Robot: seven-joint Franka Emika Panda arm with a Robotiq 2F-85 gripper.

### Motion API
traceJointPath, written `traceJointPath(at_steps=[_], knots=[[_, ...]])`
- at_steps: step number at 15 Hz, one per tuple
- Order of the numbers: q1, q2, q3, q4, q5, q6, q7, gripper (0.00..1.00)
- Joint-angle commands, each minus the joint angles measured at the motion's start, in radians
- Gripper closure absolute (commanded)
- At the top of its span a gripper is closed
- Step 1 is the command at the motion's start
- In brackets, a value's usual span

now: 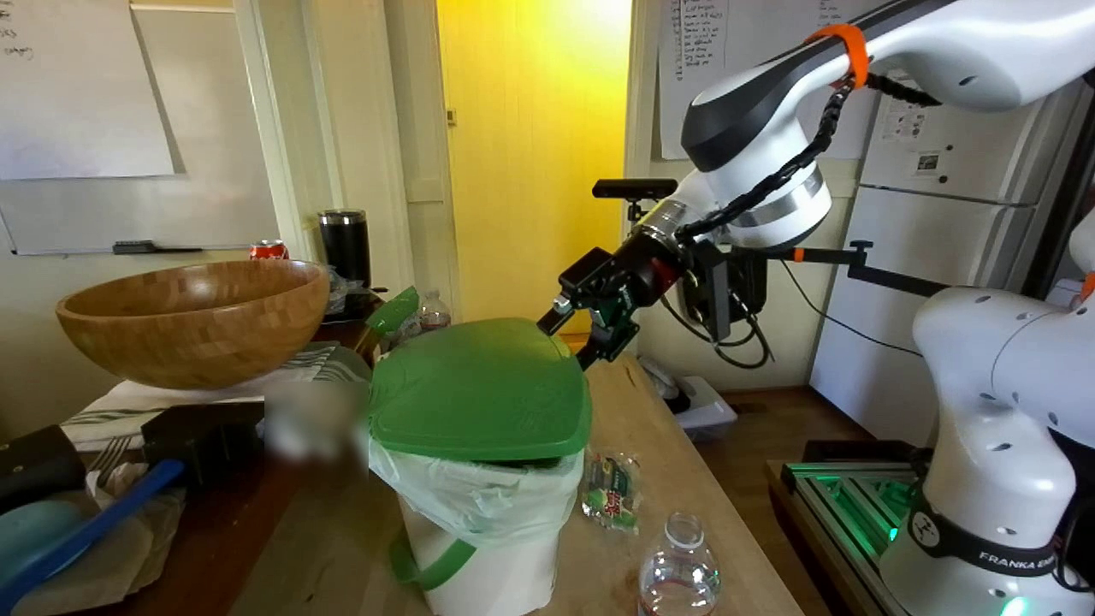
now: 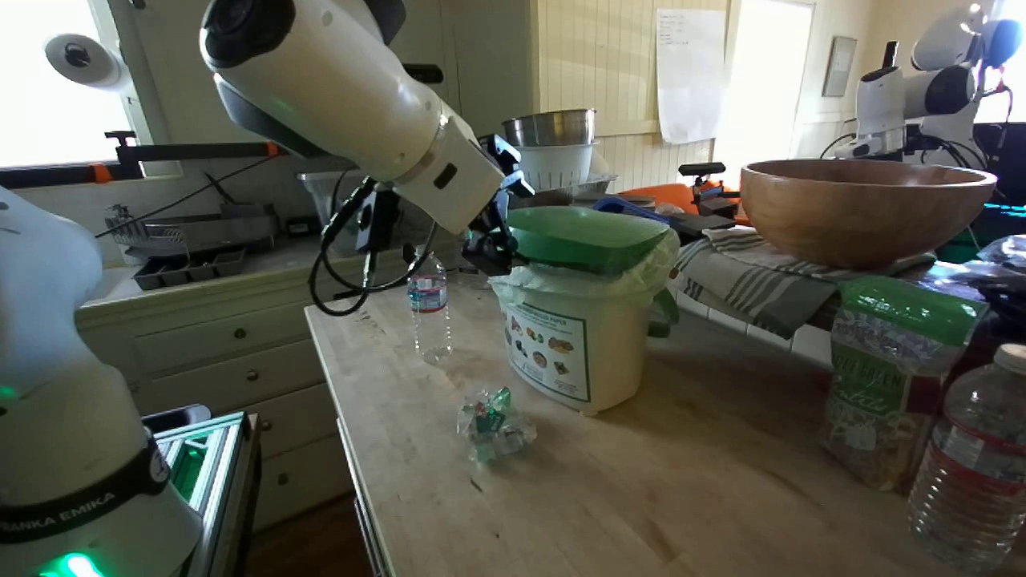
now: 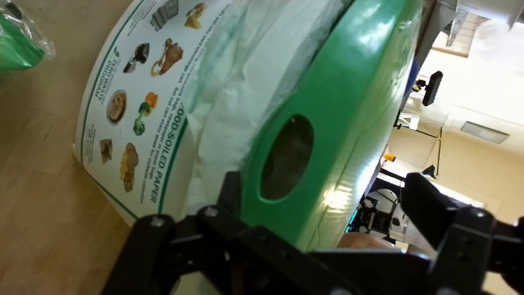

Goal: Open the bin and remove a bottle from the bin

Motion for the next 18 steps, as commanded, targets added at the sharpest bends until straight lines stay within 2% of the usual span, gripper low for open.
traceJointPath(at_steps=[1,10,18], knots=[[-0.006,-0.061,0.039,-0.018,0.0,0.05,0.015,0.0],[-0.025,-0.078,0.135,0.041,-0.041,0.144,0.043,0.0],[-0.025,-0.015,0.186,0.14,-0.073,0.137,0.037,0.0]])
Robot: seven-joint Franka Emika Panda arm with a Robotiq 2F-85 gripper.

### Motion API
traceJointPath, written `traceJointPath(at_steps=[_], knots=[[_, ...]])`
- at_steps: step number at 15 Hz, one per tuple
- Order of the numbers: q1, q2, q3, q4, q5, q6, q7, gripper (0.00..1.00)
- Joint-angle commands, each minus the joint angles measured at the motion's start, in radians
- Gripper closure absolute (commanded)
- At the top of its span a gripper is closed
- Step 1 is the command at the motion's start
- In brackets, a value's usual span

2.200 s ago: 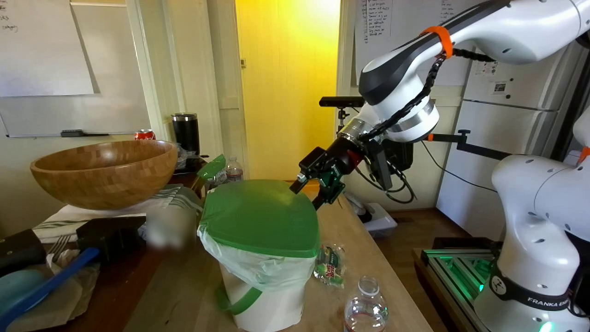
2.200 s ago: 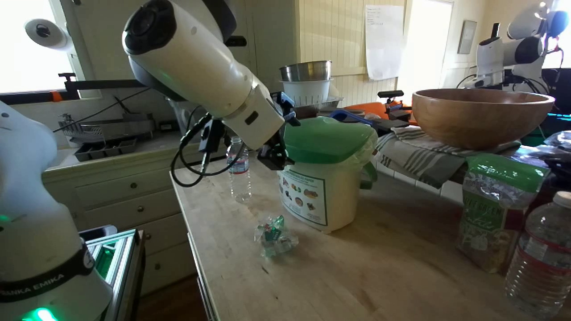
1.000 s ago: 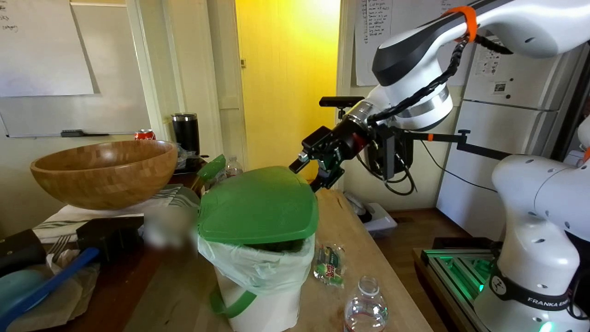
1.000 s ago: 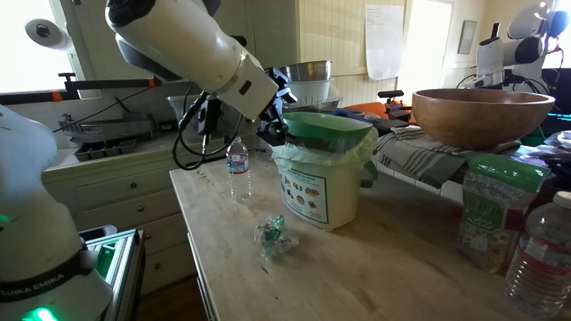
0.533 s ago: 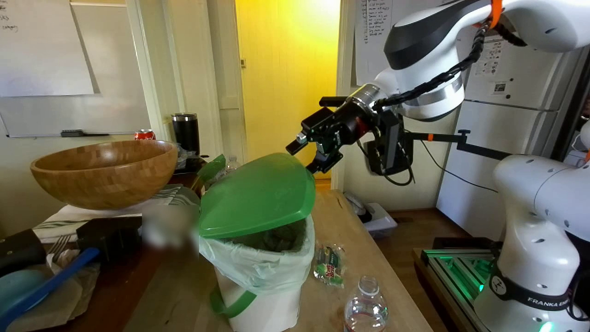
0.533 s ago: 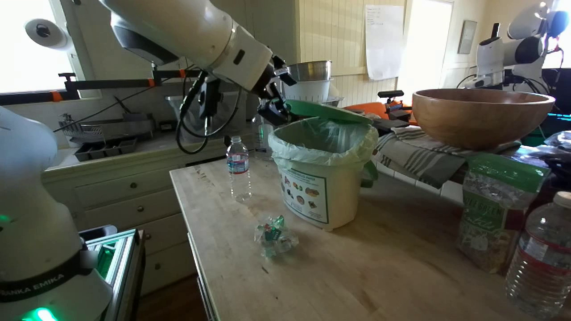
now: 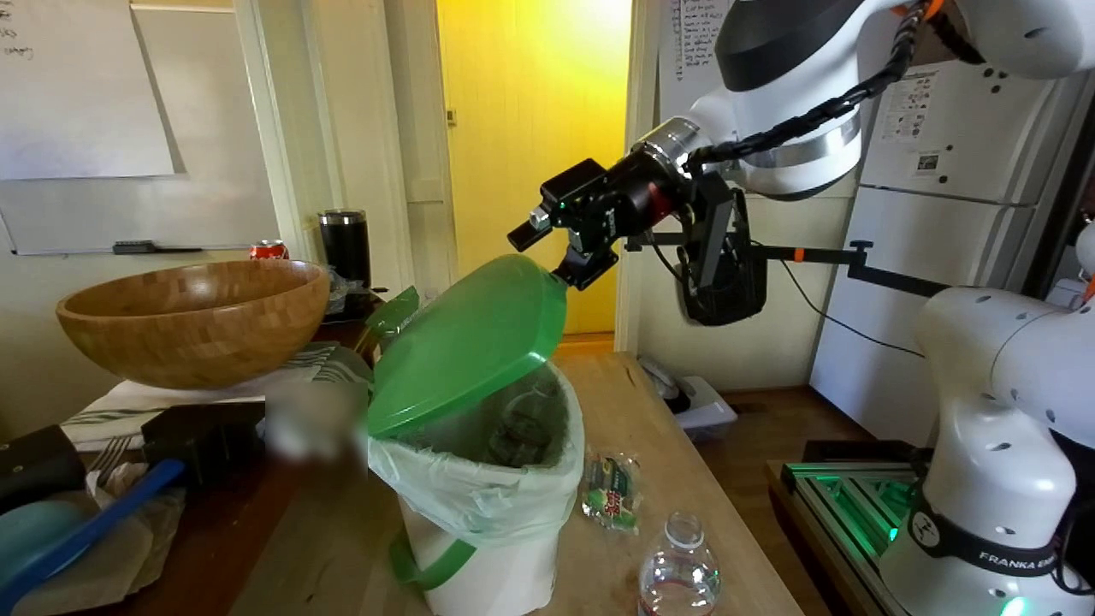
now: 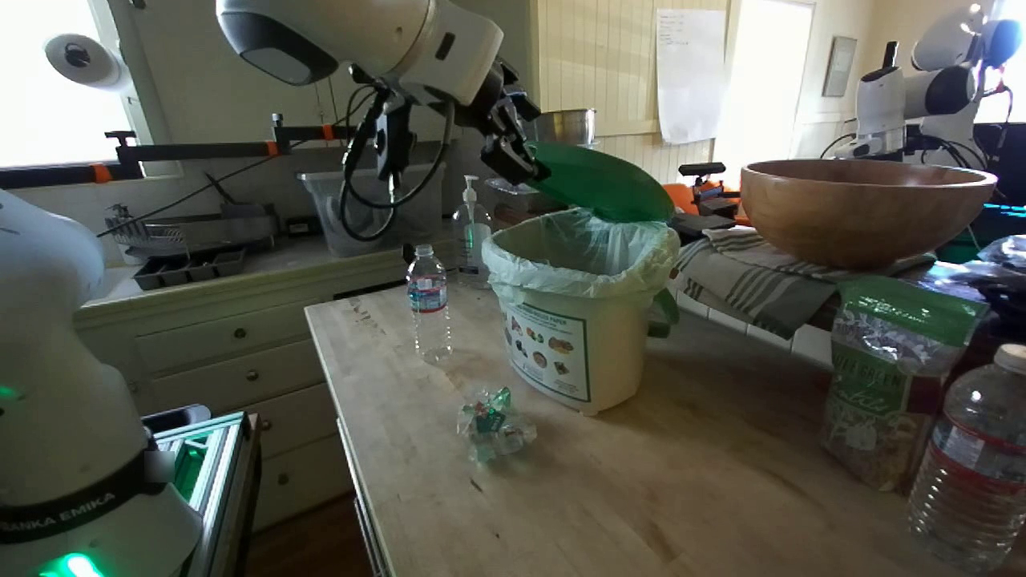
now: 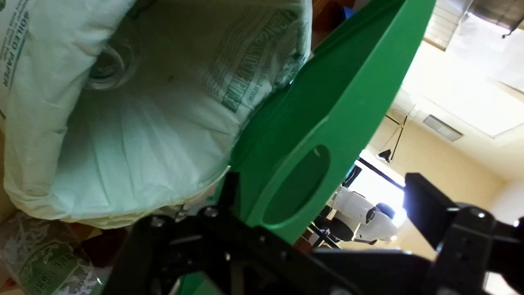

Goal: Open the bin and remove a bottle from the bin

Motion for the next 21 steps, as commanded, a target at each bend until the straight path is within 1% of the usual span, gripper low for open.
traceJointPath(at_steps=[1,8,21], knots=[[-0.005,0.049,0.03,0.05,-0.037,0.011,0.024,0.0],[-0.003,0.133,0.058,0.155,-0.086,0.014,0.007,0.0],[0.008,0.268,0.101,0.325,-0.092,0.022,-0.037,0.0]])
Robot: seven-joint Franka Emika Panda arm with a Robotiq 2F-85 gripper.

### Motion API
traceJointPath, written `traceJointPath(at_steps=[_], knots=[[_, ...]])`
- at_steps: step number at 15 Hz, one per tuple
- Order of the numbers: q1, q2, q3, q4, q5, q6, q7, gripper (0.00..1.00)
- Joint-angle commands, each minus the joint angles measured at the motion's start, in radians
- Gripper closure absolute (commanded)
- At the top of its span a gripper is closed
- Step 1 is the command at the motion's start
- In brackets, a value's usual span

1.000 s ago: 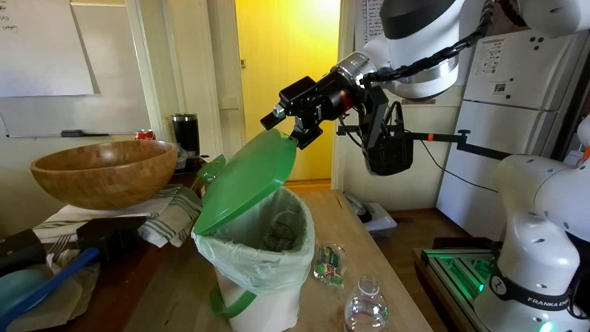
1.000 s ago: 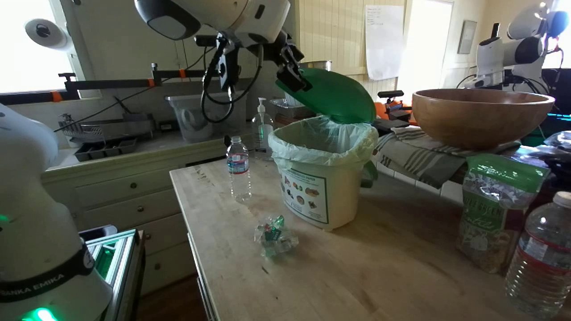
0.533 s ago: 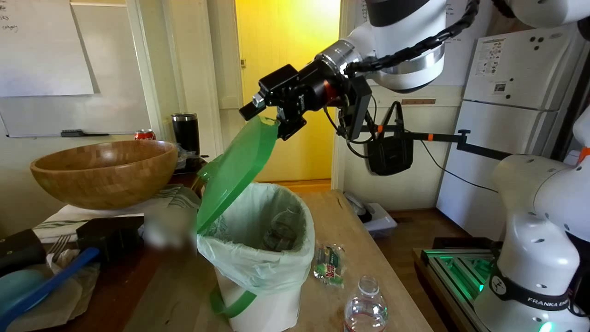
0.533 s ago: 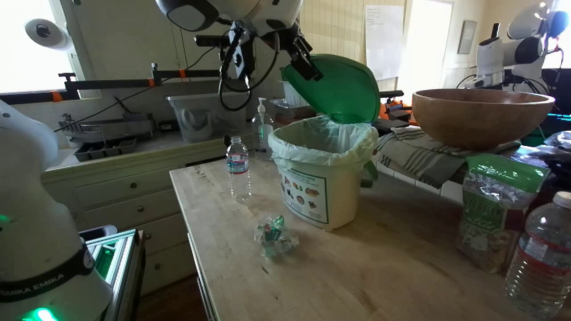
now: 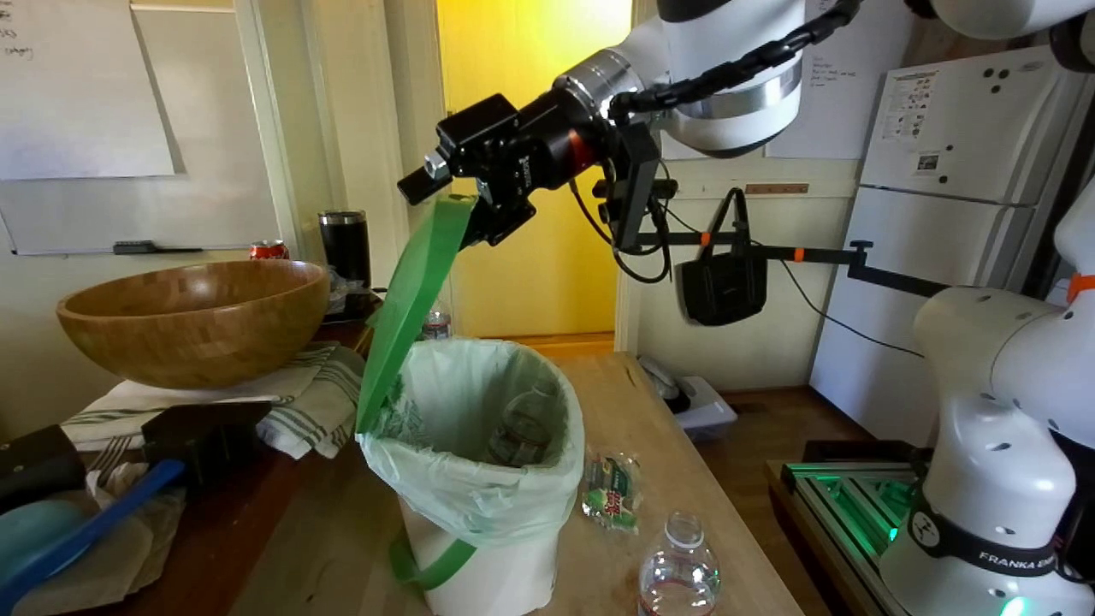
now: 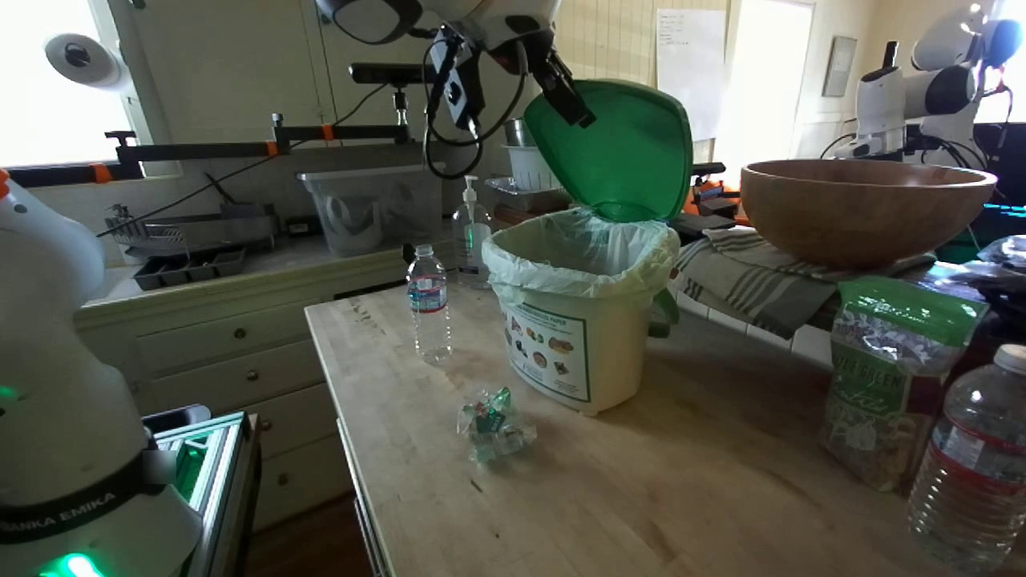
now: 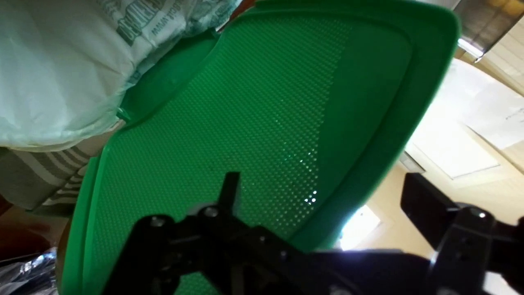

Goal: Open the bin and remove a bottle from the bin

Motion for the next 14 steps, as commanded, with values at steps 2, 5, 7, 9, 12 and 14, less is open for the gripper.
traceJointPath(at_steps=[2,5,7,9,12,14], knots=[[0.002,0.062,0.018,0.061,-0.012,0.025,-0.01,0.0],[0.0,0.083,0.024,0.085,-0.014,0.026,-0.013,0.0],[0.0,0.097,0.025,0.102,-0.014,0.023,-0.014,0.0],[0.001,0.106,0.029,0.113,-0.018,0.025,-0.015,0.0],[0.005,0.105,0.036,0.121,-0.015,0.025,-0.023,0.0],[0.007,0.095,0.044,0.12,-0.011,0.026,-0.033,0.0]])
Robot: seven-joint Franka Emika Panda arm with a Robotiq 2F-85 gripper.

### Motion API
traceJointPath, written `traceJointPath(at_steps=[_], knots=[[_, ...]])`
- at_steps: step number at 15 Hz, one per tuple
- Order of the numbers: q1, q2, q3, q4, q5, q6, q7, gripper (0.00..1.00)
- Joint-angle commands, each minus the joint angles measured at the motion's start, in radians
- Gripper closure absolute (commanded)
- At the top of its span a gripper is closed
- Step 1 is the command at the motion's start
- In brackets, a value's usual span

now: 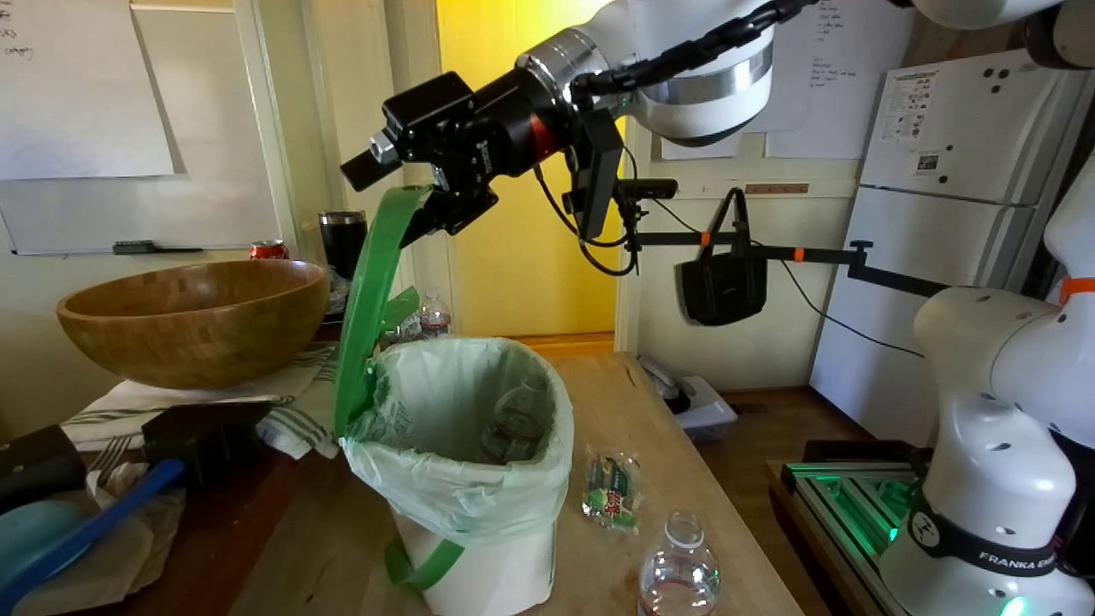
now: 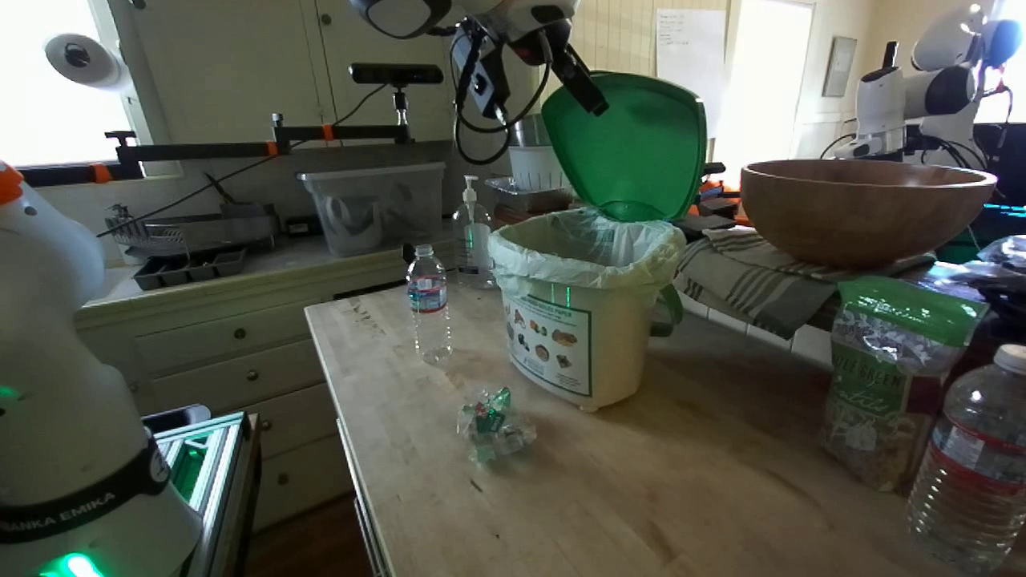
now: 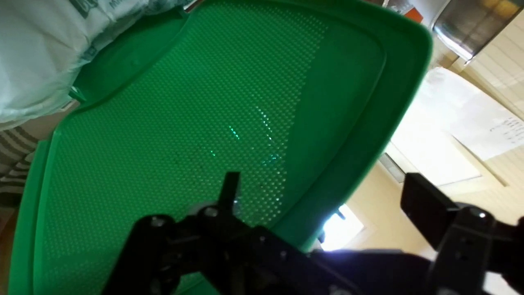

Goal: Open the bin and remove a bottle from the bin

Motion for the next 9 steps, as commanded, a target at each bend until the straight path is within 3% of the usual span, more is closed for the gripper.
traceJointPath(at_steps=[1,9], knots=[[0.007,0.0,0.016,0.009,-0.003,0.025,-0.018,0.0],[0.001,-0.008,0.029,0.002,0.004,0.029,-0.052,0.0]])
